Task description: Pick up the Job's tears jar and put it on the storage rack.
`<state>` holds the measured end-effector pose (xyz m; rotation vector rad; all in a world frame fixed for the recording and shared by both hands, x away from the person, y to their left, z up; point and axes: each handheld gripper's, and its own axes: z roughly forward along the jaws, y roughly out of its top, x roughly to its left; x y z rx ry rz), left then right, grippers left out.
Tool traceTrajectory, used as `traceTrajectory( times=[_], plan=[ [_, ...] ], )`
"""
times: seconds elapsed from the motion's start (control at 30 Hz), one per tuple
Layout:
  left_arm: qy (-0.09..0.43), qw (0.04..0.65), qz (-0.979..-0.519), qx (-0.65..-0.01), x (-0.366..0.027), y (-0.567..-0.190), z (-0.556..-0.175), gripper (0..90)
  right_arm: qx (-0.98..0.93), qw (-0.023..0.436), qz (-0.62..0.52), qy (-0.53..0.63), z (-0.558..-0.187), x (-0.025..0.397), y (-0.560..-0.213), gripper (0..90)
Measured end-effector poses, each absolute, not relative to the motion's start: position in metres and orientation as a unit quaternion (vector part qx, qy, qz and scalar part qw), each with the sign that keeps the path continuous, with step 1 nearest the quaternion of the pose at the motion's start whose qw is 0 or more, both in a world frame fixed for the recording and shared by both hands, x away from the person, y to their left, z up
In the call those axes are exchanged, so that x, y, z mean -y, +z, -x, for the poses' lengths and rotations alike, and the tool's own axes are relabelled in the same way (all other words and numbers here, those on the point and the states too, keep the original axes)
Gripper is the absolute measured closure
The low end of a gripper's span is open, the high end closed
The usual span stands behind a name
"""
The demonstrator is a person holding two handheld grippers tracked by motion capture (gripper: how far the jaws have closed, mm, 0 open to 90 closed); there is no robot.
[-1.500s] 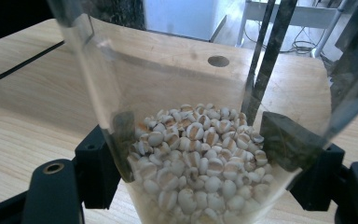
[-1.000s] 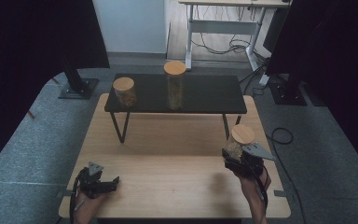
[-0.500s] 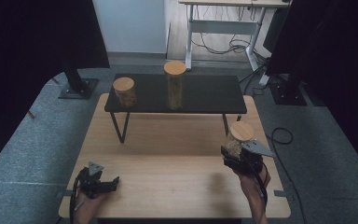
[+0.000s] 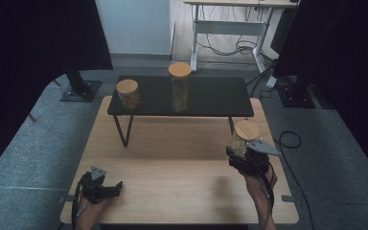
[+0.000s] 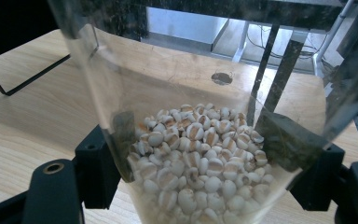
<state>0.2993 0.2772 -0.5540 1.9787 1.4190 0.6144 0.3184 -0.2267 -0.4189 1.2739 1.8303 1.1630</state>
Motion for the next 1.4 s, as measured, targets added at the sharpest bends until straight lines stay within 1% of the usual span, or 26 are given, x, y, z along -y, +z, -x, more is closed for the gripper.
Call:
traceTrajectory(
  times=[1.4],
  plan=[
    [0.232,0.31,-0.75,-0.536,-0.277,-0.554,-0.299,1.8,-0.695,0.306,-0.479,0.441,-0.344,0.216,-0.392,24.6]
  ],
)
